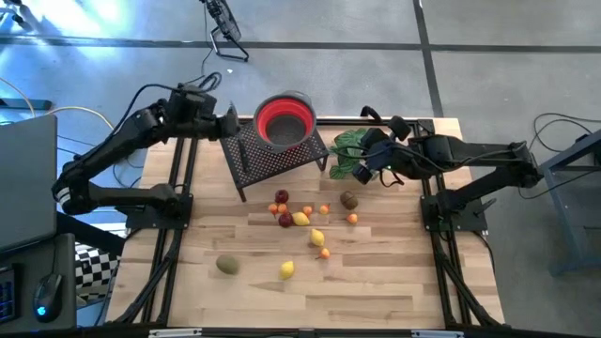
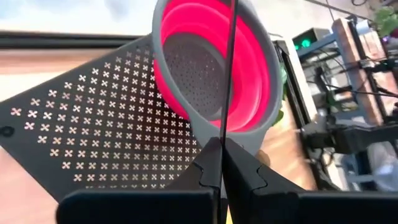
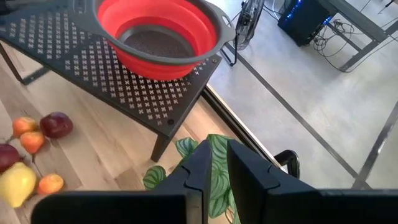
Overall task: Pick & Place Fruit
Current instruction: Put the black knife on the shelf
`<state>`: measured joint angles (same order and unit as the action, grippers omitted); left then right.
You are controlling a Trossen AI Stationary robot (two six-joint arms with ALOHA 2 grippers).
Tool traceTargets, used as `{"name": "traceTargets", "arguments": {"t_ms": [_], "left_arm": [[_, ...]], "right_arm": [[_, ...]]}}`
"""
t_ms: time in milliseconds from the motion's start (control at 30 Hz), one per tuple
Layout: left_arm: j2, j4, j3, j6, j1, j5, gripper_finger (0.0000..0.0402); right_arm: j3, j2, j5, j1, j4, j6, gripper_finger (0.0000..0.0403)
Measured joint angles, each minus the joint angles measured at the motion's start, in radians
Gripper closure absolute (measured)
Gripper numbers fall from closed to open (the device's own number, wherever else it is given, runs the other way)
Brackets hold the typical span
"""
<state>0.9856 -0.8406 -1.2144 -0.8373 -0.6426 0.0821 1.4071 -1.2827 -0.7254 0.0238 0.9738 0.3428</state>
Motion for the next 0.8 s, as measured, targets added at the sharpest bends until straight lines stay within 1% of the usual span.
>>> {"name": "traceTargets", "arguments": {"t_ms": [133,300,467,800], "left_arm": [[0.036,-0.037,0.000,0.040,-0.112,0.104,0.0401],[0.103,-0.054,0.000,0.094,-0.206,0.227,0.0401],[0.178,-0.052,0.000,0.130,-0.254,0.319,0.0401],[0.311,-0.053,0.000,0.162,-0.348,0.444,0.0401]], "right_arm": [[0.000,0.000,0.000,0.000,-0.012,-0.003,0.0359],[0.000,0.000,0.000,0.000,-0.013,-0.003,0.0359],[0.000,0.000,0.000,0.000,-0.014,-0.003,0.0359],[0.000,0.000,0.000,0.000,-0.022,-0.003,0.0359]]}}
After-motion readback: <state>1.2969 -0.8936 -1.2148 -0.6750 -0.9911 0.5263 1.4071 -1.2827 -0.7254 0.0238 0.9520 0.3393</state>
